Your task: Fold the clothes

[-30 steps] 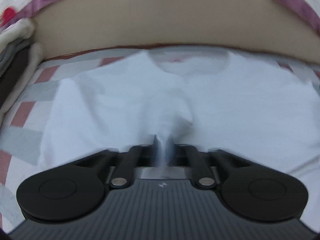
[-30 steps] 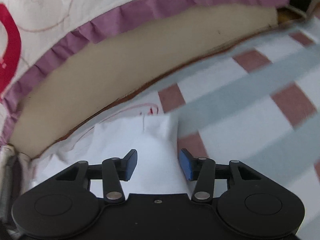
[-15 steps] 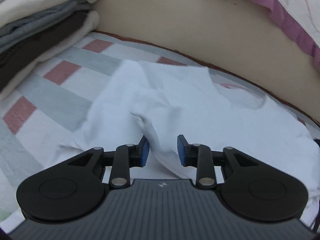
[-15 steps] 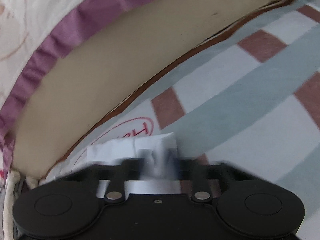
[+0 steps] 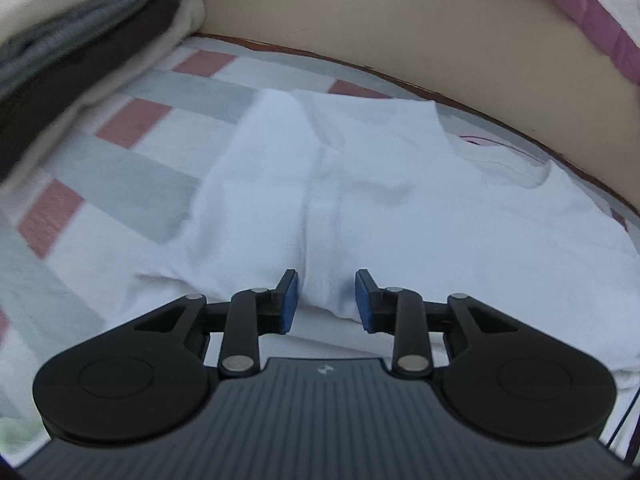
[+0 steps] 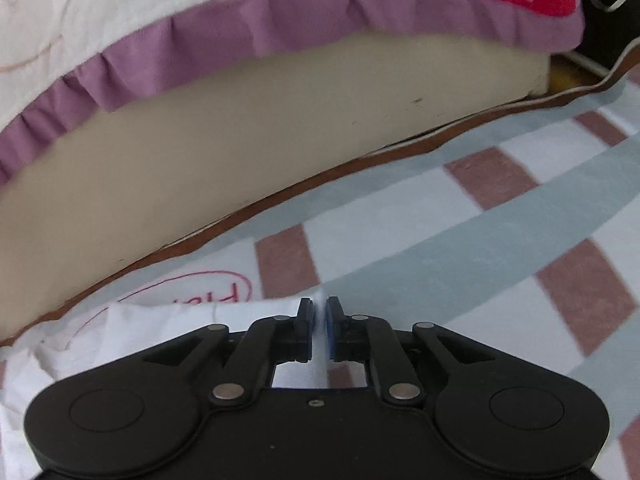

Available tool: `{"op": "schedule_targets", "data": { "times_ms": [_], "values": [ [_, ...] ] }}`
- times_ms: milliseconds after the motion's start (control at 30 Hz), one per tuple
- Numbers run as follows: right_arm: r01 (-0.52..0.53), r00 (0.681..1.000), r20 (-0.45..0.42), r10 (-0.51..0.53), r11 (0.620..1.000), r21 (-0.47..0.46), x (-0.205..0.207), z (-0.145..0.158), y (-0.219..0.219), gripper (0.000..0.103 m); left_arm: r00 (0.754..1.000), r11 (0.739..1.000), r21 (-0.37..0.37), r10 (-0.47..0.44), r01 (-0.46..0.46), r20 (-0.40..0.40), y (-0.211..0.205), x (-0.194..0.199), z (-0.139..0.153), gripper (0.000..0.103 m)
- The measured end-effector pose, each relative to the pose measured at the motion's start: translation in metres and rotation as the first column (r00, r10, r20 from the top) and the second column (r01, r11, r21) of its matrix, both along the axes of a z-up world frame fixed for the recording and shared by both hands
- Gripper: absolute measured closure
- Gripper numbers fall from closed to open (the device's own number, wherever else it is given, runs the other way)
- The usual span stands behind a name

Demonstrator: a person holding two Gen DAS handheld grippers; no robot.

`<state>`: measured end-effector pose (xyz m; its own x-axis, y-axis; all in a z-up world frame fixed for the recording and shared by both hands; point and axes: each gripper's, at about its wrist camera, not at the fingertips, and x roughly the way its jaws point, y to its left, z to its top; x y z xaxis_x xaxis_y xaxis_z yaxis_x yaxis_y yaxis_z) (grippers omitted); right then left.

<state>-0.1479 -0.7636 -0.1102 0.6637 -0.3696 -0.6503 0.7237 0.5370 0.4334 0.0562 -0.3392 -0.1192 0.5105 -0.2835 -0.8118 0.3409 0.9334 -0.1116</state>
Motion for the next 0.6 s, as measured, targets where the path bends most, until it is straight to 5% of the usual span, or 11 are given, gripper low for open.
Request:
{"op": "schedule_targets", "data": {
  "times_ms": [33,100,333,500,533,600],
  "values": [
    [0.0,1.0,-0.002,0.0,1.0,-0.002,0.0,0.001,0.001,0.066,1.0,1.0,0.024,-0.006,0.006,0.006,0.001,-0.001,0.006,0.067],
    [0.0,1.0,-0.007,0.0,1.0,-0.007,0.0,0.002,0.002,0.05,0.998,0.996,0.083,-0.046,0.043,0.036,0.0,-0.007,0.015,0.054],
    [-0.228,0.96,0.201,0.193,0.959,0.168,-0.006,0.016,0.028,0.05,0.963,0.955,0.126,-0.266,0.269,-0.036,-0.008,-0.016,0.043,0.054],
    [-0.435,0.879,0.343,0.331,0.852,0.292,-0.003,0.035,0.074,0.05,0.892,0.82,0.378,-0.45,0.43,-0.038,-0.014,-0.012,0.085,0.057],
    [-0.492,0.848,0.379,0.369,0.815,0.307,-0.001,0.04,0.088,0.05,0.893,0.823,0.359,-0.445,0.44,-0.075,-0.008,-0.006,0.095,0.057],
    [-0.585,0.799,0.388,0.461,0.745,0.32,0.006,0.051,0.121,0.05,0.865,0.783,0.373,-0.481,0.498,-0.145,0.012,-0.003,0.109,0.057]
  ]
}}
